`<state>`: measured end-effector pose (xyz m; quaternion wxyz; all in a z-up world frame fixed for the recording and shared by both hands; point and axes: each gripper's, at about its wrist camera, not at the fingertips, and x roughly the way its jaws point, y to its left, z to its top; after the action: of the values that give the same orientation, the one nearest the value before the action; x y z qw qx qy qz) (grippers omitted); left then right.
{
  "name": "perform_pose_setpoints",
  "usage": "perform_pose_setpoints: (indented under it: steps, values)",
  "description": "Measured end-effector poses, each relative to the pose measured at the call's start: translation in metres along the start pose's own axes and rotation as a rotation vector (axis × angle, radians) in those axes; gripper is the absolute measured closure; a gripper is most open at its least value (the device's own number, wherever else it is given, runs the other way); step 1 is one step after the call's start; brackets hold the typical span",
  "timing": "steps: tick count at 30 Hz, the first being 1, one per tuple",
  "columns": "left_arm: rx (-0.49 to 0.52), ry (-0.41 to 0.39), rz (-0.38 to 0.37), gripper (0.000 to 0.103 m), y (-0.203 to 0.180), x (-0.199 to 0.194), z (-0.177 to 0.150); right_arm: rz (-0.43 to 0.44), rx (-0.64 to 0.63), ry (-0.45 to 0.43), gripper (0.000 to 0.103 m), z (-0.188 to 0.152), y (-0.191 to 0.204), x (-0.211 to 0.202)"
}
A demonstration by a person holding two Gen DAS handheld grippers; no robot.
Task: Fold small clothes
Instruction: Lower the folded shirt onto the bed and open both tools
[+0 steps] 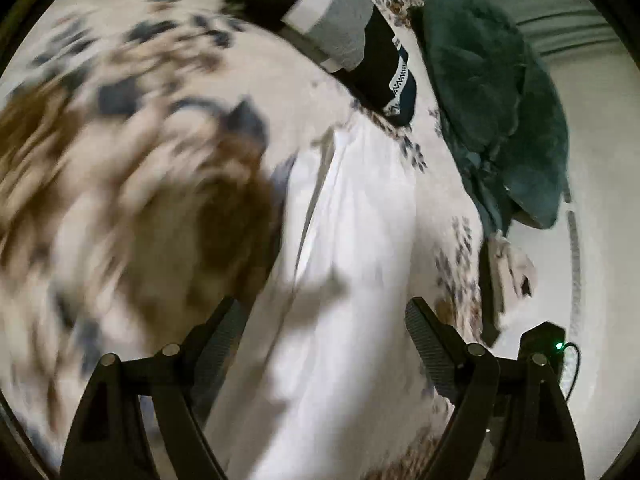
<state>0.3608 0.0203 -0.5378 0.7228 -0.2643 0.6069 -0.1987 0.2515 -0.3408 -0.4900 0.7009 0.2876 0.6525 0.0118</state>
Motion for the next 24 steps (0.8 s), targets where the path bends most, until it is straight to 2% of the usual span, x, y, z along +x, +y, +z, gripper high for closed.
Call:
perform_pose_setpoints:
  steps: [3,4,5,6,7,9,11,13,17,19,20,21,23,24]
  values:
    - [0.005,-0.008,0.017,0.022,-0.003,0.030,0.032,0.041,0.032,0.000,0.027,0.057,-0.002,0.023]
    - [0.009,-0.018,0.012,0.027,-0.005,0.038,0.041,0.056,0.045,0.003,0.027,0.072,-0.002,0.029]
    - [0.018,-0.029,0.008,0.050,-0.007,0.046,0.049,0.078,0.054,0.008,0.027,0.086,-0.005,0.036]
    - [0.025,-0.029,0.011,0.085,-0.008,0.053,0.055,0.093,0.062,0.010,0.027,0.093,-0.002,0.043]
    - [0.026,-0.020,0.022,0.095,-0.008,0.059,0.059,0.110,0.068,0.015,0.027,0.103,-0.004,0.049]
    - [0.009,-0.012,0.047,0.098,-0.004,0.068,0.067,0.147,0.079,0.026,0.027,0.119,-0.004,0.064]
    - [0.014,-0.015,0.098,0.098,0.004,0.069,0.072,0.157,0.089,0.043,0.027,0.132,-0.008,0.075]
    - [-0.002,-0.014,0.113,0.098,0.016,0.068,0.078,0.164,0.094,0.061,0.027,0.143,-0.011,0.082]
    - [-0.089,-0.027,0.004,0.094,0.032,0.053,0.086,0.192,0.072,0.073,0.027,0.155,-0.014,0.083]
    - [-0.108,-0.019,-0.056,0.070,0.034,0.054,0.088,0.216,0.062,0.077,0.027,0.161,-0.014,0.086]
    - [-0.111,-0.009,-0.088,0.036,0.034,0.059,0.089,0.229,0.058,0.082,0.027,0.166,-0.014,0.088]
    - [-0.112,0.000,-0.100,0.030,0.032,0.066,0.090,0.240,0.055,0.087,0.027,0.169,-0.015,0.090]
    - [-0.095,0.047,-0.144,0.030,0.027,0.085,0.094,0.275,0.037,0.102,0.027,0.176,-0.012,0.095]
    - [-0.078,0.061,-0.142,0.030,0.022,0.093,0.096,0.286,0.027,0.107,0.026,0.180,-0.005,0.101]
